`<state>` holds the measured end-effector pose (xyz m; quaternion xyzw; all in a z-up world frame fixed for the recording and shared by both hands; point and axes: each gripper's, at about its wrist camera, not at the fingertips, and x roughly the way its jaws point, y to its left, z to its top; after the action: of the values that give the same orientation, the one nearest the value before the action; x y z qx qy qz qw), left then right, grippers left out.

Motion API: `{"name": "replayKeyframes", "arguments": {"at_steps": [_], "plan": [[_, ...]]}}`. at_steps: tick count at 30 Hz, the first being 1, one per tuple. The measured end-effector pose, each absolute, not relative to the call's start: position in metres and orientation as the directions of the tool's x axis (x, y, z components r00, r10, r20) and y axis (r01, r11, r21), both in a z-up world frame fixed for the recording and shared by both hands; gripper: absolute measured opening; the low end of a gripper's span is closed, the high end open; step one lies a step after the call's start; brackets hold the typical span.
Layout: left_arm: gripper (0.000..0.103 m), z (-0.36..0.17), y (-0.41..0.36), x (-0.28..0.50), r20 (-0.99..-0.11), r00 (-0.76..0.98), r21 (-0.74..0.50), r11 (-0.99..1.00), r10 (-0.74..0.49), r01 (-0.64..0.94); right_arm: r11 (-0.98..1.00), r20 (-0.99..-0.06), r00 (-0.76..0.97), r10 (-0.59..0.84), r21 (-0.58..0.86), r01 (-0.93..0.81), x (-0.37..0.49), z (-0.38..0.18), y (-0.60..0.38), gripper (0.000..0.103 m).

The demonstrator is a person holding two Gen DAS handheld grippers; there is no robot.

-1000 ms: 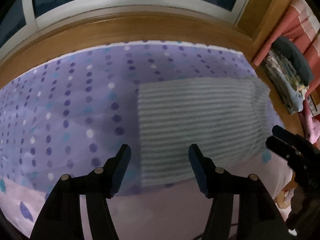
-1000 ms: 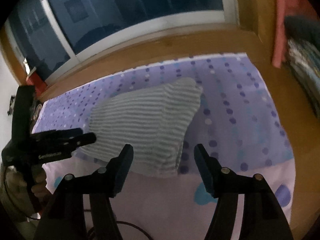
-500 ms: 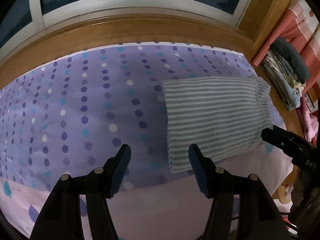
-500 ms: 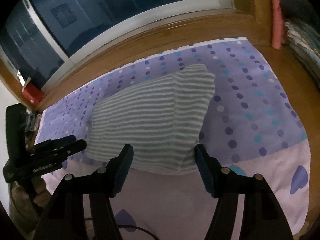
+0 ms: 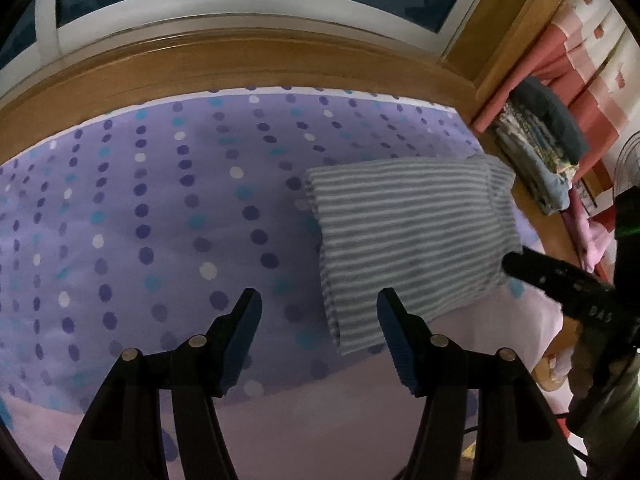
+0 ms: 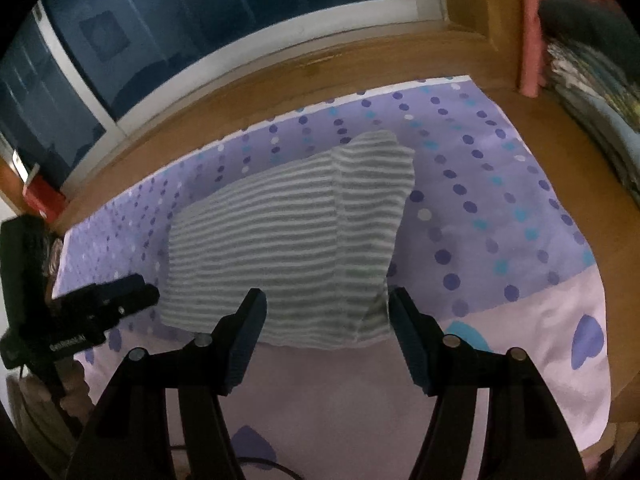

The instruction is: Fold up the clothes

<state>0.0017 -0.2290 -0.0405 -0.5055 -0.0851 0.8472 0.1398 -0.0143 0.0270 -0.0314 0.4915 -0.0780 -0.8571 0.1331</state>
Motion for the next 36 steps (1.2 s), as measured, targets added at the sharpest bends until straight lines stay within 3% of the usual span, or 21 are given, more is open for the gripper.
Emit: {"name": "replayKeyframes", "arguments": {"at_steps": [5, 14, 19, 29, 36], "plan": [[0.061, -0.045, -0.230, -0.004, -0.820, -0.425, -0.371, -0.921, 0.384, -0.116, -0.945, -0.829, -0.454, -0.327, 0.282, 0.165, -0.026, -0.040, 0.025, 0.065], [0.061, -0.062, -0.218, -0.022, -0.834, -0.381, -0.399, -0.913, 0.399, -0.083, -0.921, -0.820, -0.419, -0.389, 0.338, 0.193, -0.037, -0.052, 0.031, 0.075], [0.061, -0.068, -0.207, -0.028, -0.836, -0.373, -0.400, -0.913, 0.402, -0.088, -0.907, -0.815, -0.397, -0.421, 0.375, 0.192, -0.042, -0.059, 0.035, 0.076], [0.061, -0.071, -0.219, -0.026, -0.774, -0.369, -0.532, -0.844, 0.515, -0.063, -0.879, -0.805, -0.352, -0.477, 0.431, 0.205, -0.050, -0.068, 0.041, 0.076], [0.061, -0.069, -0.206, -0.021, -0.797, -0.348, -0.487, -0.866, 0.493, -0.112, -0.863, -0.796, -0.334, -0.505, 0.453, 0.225, -0.054, -0.065, 0.038, 0.076]]}}
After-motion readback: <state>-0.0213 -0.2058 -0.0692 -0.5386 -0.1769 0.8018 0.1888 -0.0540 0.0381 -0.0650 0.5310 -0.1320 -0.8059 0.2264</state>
